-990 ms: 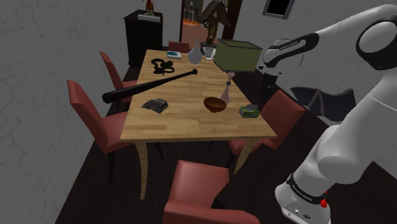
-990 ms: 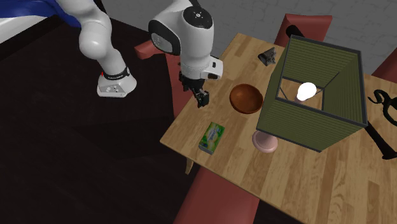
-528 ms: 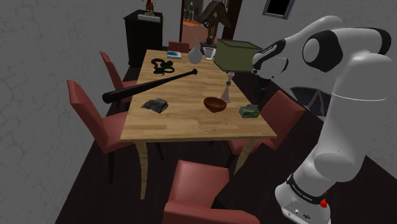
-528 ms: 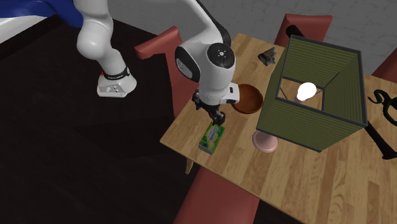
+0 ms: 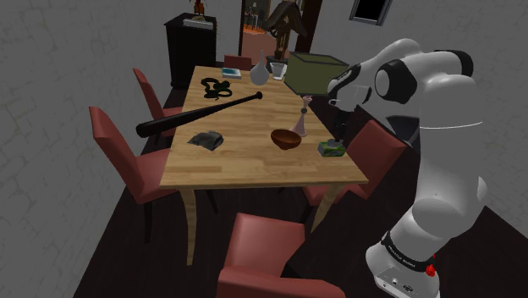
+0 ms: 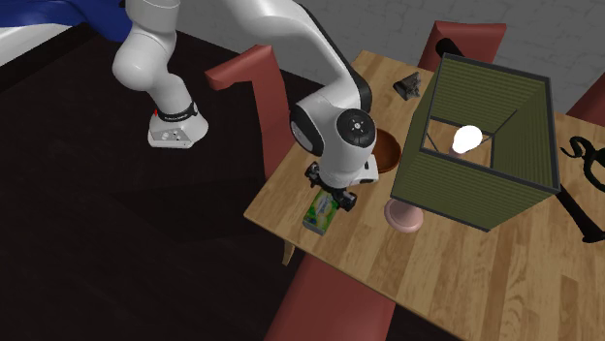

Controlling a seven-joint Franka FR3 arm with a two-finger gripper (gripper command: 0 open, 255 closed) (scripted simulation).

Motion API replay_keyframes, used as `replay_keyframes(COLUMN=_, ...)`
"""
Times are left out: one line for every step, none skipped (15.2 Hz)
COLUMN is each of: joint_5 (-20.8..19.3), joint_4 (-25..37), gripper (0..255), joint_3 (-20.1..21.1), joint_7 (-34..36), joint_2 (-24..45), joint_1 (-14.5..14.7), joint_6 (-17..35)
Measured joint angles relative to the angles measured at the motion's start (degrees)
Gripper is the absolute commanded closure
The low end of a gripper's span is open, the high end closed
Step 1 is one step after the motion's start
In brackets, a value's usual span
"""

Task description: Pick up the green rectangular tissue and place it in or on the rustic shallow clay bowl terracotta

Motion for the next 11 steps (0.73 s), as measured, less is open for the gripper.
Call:
replay_keyframes(joint_5=0.3, joint_4=-0.2, gripper=0, joint_3=0.2, joint_7=-0.2, joint_2=0.4, joint_1=-0.1, joint_6=0.5)
replay_keyframes(joint_5=0.6, joint_4=-0.8, gripper=0, joint_3=0.4, joint_7=-0.3, joint_2=0.5, joint_1=0.0, joint_6=1.3)
replay_keyframes(joint_5=0.8, joint_4=-1.0, gripper=0, joint_3=0.6, joint_7=-0.5, joint_2=0.9, joint_1=-0.1, joint_6=1.7)
replay_keyframes(joint_5=1.0, joint_4=-1.3, gripper=0, joint_3=0.7, joint_7=-0.7, joint_2=1.1, joint_1=-0.2, joint_6=2.2)
replay_keyframes(joint_5=1.2, joint_4=-1.3, gripper=0, joint_3=0.8, joint_7=-0.8, joint_2=1.4, joint_1=-0.3, joint_6=2.4)
replay_keyframes(joint_5=1.3, joint_4=-1.3, gripper=0, joint_3=0.9, joint_7=-0.9, joint_2=1.5, joint_1=-0.3, joint_6=2.5)
replay_keyframes(joint_5=1.4, joint_4=-1.2, gripper=0, joint_3=1.0, joint_7=-0.9, joint_2=1.6, joint_1=-0.4, joint_6=2.6)
replay_keyframes(joint_5=1.4, joint_4=-1.2, gripper=0, joint_3=1.0, joint_7=-0.9, joint_2=1.7, joint_1=-0.4, joint_6=2.6)
replay_keyframes(joint_5=1.4, joint_4=-1.2, gripper=0, joint_3=1.0, joint_7=-0.9, joint_2=1.7, joint_1=-0.4, joint_6=2.6)
replay_keyframes(joint_5=1.4, joint_4=-1.2, gripper=0, joint_3=1.0, joint_7=-0.9, joint_2=1.7, joint_1=-0.4, joint_6=2.6)
replay_keyframes(joint_5=1.4, joint_4=-1.2, gripper=255, joint_3=1.0, joint_7=-0.9, joint_2=1.7, joint_1=-0.4, joint_6=2.6)
